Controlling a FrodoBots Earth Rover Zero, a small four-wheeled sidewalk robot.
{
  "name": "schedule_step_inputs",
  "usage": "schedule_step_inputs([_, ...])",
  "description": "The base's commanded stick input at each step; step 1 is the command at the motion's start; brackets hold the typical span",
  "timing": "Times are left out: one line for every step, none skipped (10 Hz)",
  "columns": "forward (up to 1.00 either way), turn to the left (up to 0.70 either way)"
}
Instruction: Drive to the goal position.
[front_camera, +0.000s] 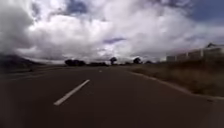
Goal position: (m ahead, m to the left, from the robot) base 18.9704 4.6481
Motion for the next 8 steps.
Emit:
schedule_step_inputs([0.7, -0.02])
schedule_step_inputs([0.7, 0.0])
schedule_step_inputs([0.7, 0.0])
schedule_step_inputs([0.7, 0.0])
schedule_step_inputs([0.7, 0.0])
schedule_step_inputs([0.7, 0.0])
schedule_step_inputs([0.7, 0.0])
schedule_step_inputs([0.7, 0.0])
